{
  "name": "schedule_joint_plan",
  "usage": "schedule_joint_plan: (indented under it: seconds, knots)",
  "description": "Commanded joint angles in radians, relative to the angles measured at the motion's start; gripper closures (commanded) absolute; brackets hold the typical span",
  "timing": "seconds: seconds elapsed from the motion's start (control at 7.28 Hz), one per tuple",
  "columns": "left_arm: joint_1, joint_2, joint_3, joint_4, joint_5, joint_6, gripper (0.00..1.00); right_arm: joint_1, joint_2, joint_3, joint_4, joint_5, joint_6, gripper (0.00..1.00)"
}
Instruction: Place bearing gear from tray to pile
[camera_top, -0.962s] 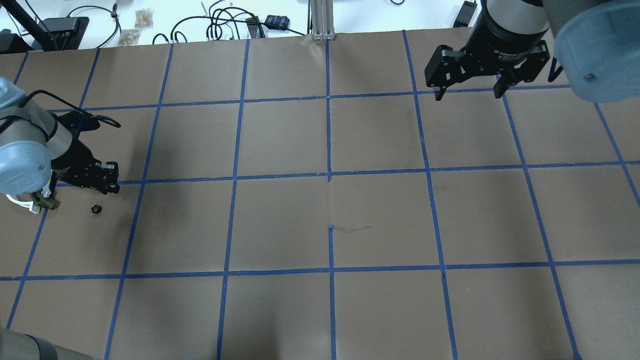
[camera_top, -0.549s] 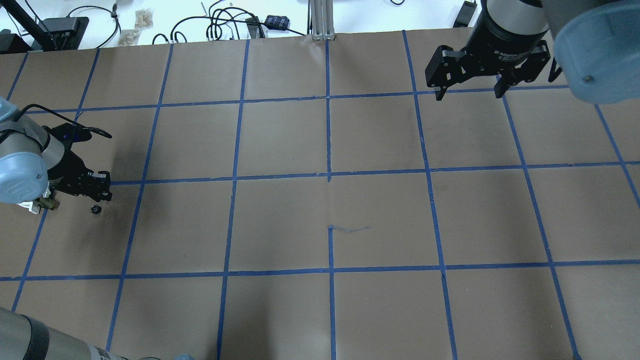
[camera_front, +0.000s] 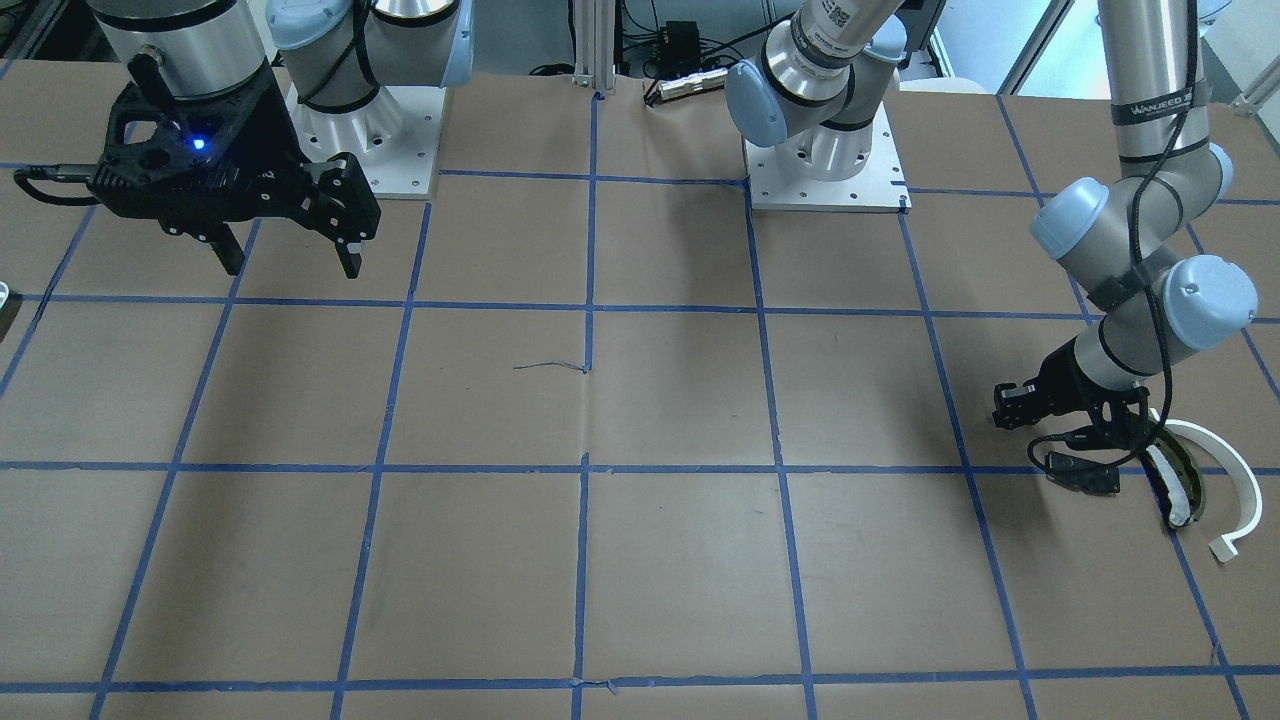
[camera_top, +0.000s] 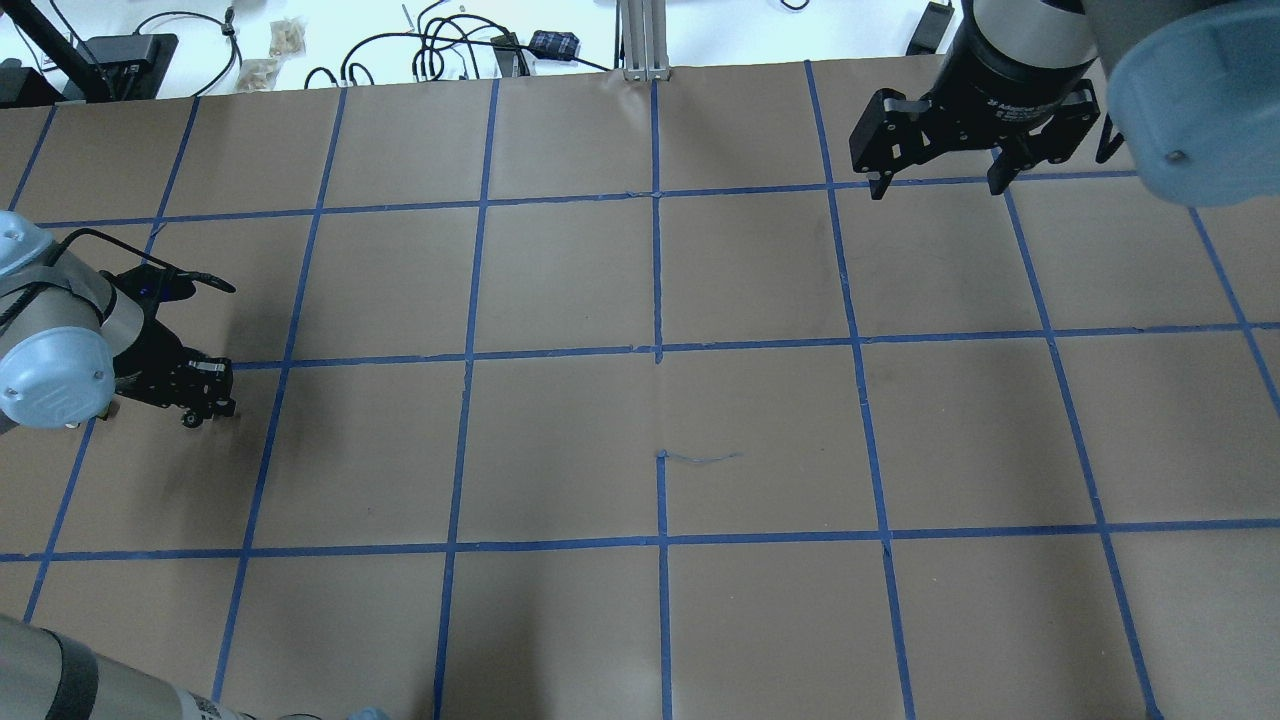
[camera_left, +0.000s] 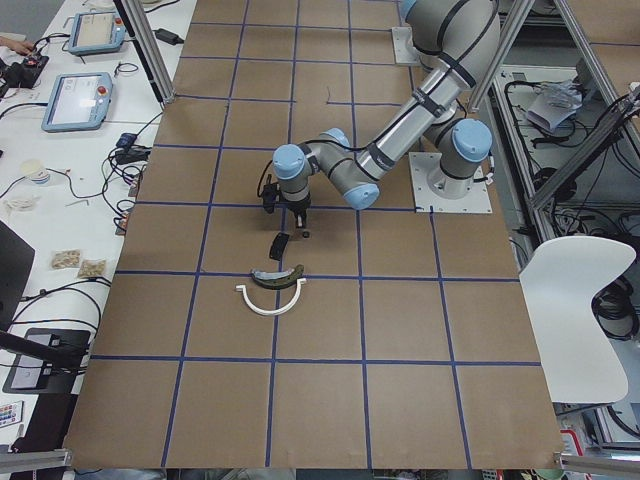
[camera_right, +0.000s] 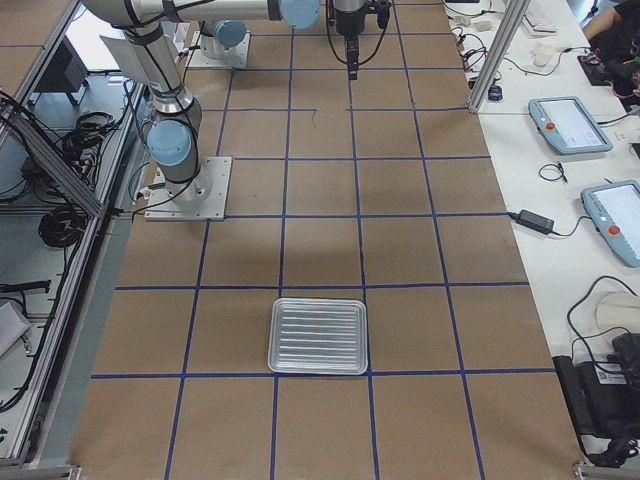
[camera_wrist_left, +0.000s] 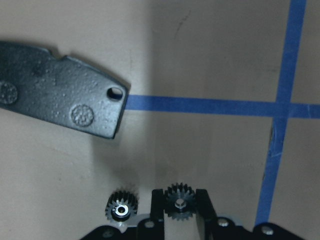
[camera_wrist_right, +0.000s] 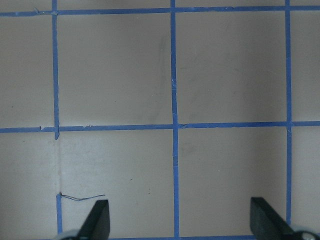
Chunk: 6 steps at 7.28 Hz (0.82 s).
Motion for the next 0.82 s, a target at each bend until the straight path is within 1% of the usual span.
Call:
schedule_joint_plan:
  seconds: [0.0, 0.14, 0.27, 0.41, 0.55, 0.69]
  knots:
    - [0.000, -0.002, -0.003, 0.010, 0.000, -0.002, 0.91, 0.000, 0.000, -0.001, 0.001, 0.001, 0.005, 0.00]
    - [0.000, -0.002, -0.002, 0.008, 0.000, -0.002, 0.91, 0.000, 0.000, -0.001, 0.002, 0.001, 0.005, 0.00]
    - [0.000, -0.002, -0.006, 0.008, 0.003, 0.000, 0.82, 0.000, 0.000, -0.001, 0.002, 0.001, 0.007, 0.00]
    - [0.001, 0.000, -0.002, 0.010, 0.022, 0.001, 0.51, 0.000, 0.000, -0.001, 0.002, 0.001, 0.005, 0.00]
    - [0.000, 0.015, 0.000, 0.008, 0.061, -0.002, 0.41, 0.000, 0.000, 0.000, 0.004, 0.001, 0.007, 0.00]
    - [0.000, 0.004, 0.001, 0.008, 0.059, -0.003, 0.28, 0.000, 0.000, 0.000, 0.004, 0.001, 0.007, 0.00]
